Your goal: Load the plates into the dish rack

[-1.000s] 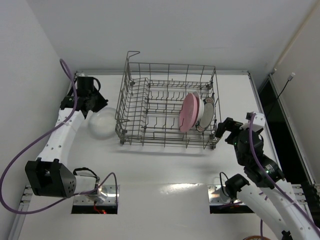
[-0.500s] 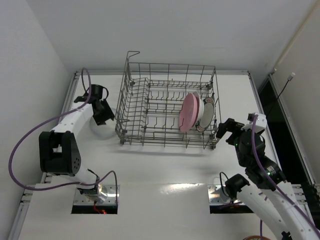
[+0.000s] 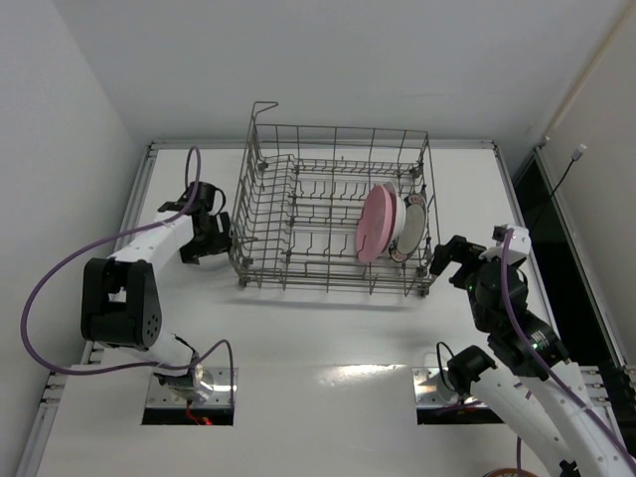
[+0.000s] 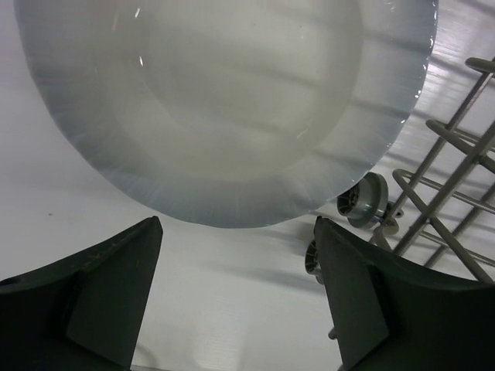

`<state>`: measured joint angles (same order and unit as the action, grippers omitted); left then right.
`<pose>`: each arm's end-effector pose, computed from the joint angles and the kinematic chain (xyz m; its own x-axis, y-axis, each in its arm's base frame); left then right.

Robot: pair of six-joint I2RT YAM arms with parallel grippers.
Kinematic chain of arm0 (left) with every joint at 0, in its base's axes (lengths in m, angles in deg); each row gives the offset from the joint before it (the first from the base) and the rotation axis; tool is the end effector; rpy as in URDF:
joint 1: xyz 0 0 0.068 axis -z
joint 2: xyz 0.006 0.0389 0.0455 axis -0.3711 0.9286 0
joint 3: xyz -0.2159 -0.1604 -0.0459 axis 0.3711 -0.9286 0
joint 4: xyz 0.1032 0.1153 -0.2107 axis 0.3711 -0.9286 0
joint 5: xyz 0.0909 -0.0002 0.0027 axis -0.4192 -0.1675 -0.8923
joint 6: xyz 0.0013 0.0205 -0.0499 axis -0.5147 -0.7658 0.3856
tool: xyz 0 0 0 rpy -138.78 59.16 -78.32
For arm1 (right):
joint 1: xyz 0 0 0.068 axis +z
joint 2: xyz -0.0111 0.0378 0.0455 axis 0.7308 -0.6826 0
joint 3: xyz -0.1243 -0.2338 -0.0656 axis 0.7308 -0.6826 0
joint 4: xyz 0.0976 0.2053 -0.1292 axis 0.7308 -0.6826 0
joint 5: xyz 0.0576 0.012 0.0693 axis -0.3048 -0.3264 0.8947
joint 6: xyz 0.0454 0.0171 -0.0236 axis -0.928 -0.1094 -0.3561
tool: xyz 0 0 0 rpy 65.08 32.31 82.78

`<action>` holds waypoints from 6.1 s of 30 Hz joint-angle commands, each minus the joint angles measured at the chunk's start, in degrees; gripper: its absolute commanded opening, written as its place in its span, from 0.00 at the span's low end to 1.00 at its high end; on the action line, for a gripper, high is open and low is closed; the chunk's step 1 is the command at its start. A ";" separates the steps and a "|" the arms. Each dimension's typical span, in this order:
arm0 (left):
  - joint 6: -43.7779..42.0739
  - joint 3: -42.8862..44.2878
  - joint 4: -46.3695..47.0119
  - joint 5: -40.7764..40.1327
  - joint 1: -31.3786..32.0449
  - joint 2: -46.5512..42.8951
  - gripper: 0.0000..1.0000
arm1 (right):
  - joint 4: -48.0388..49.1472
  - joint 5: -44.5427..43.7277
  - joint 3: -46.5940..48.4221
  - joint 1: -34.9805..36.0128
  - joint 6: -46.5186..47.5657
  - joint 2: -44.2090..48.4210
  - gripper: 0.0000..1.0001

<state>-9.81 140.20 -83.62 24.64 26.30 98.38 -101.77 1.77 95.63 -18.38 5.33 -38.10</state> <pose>0.2955 -0.0192 0.2109 -0.8474 -0.3762 -0.3746 -0.3809 0.9223 -0.0646 0.0992 0.0306 0.3017 -0.1729 0.4119 -0.8947 0.2243 0.9009 0.3714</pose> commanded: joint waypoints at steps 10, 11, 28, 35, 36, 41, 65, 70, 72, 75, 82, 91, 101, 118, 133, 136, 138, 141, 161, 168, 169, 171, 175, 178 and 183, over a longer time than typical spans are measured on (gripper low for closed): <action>-4.88 -1.76 5.23 0.55 6.29 6.62 0.82 | 1.83 0.37 0.45 -0.37 -0.47 -0.64 1.00; -4.88 -1.76 5.23 0.55 6.30 6.63 0.82 | 1.83 0.37 0.45 -0.37 -0.47 -0.64 1.00; -3.83 -1.23 5.23 -3.94 6.82 9.09 0.79 | 1.83 0.37 0.45 -0.37 -0.47 -0.11 1.00; -2.68 -1.23 4.70 -6.74 6.82 8.04 0.79 | 1.83 0.37 0.45 -0.37 -0.47 -0.11 1.00; -2.68 -1.23 4.70 -7.44 6.82 7.34 0.79 | 1.83 0.37 0.45 -0.37 -0.47 -0.11 1.00; -2.16 0.79 4.17 -9.64 6.82 6.72 0.79 | 1.83 0.37 0.45 -0.37 -0.47 -0.11 1.00; -5.93 2.28 6.28 -12.64 11.39 5.84 0.79 | 2.88 3.01 0.97 -0.37 -0.47 -0.11 1.00; -5.94 2.28 5.75 -12.11 11.39 11.19 0.79 | 2.88 3.01 0.97 -0.37 -0.47 -0.64 1.00; -5.94 2.81 5.75 -11.58 11.39 12.34 0.79 | 2.88 3.01 0.97 -0.37 -0.47 -0.64 1.00; -5.94 2.81 5.75 -12.11 11.39 12.87 0.79 | 2.88 3.01 0.97 -0.37 -0.47 -0.64 1.00; -5.41 5.35 4.70 -13.86 11.39 15.42 0.71 | 2.35 2.40 0.97 -0.37 -0.47 -0.11 1.00; -5.41 6.50 4.17 -10.97 8.32 17.97 0.33 | 1.83 1.87 1.50 -0.37 -0.47 0.41 1.00; -2.51 9.48 3.12 -14.39 8.32 11.91 0.00 | 1.83 1.87 1.50 -0.37 -0.47 0.41 1.00; -0.84 16.70 1.01 -11.49 8.85 -2.77 0.00 | 2.97 2.92 1.50 -0.37 -0.47 -0.11 1.00; 2.32 27.31 -0.31 -17.65 8.85 -9.63 0.00 | 3.50 3.98 1.50 -0.37 -0.47 -1.17 1.00; 2.33 33.12 0.73 -11.80 8.85 -11.37 0.00 | 3.50 4.50 1.50 -0.37 -1.52 -1.78 1.00; 3.20 35.24 4.77 -7.73 8.85 -12.87 0.00 | 3.50 4.50 0.97 -0.37 -1.53 -1.78 1.00; 4.52 39.18 7.59 -4.30 11.30 -14.20 0.00 | 2.97 3.98 0.97 -0.37 -1.53 -1.78 1.00; 7.60 44.56 23.24 -5.77 43.04 5.04 0.00 | 3.50 3.36 -0.08 -0.37 -1.53 -2.93 1.00; 11.81 39.92 24.99 -10.08 43.56 8.48 0.00 | 3.50 2.22 -0.08 -0.37 -1.00 -2.93 1.00; 12.51 39.03 26.22 -10.78 43.56 8.48 0.00 | 3.50 2.22 -0.08 -0.37 -1.00 -2.93 1.00; 15.15 36.31 27.63 -12.54 43.56 8.48 0.00 | 3.50 2.22 -0.08 -0.37 -1.00 -2.93 1.00; 18.67 35.15 30.44 -11.77 43.56 10.32 0.00 | 3.50 3.27 -0.08 -0.37 -1.00 -4.07 1.00; 19.20 35.76 30.98 -11.76 44.17 10.85 0.00 | 3.50 3.27 -0.08 -0.37 -1.00 -4.07 1.00; 17.10 37.79 31.59 -18.51 47.25 7.78 0.00 | 3.50 3.27 -0.08 -0.37 -1.00 -4.07 1.00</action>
<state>6.21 174.29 -61.48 10.21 70.73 110.10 -100.67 5.31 95.63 -18.38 4.67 -41.86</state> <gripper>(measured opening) 0.021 1.001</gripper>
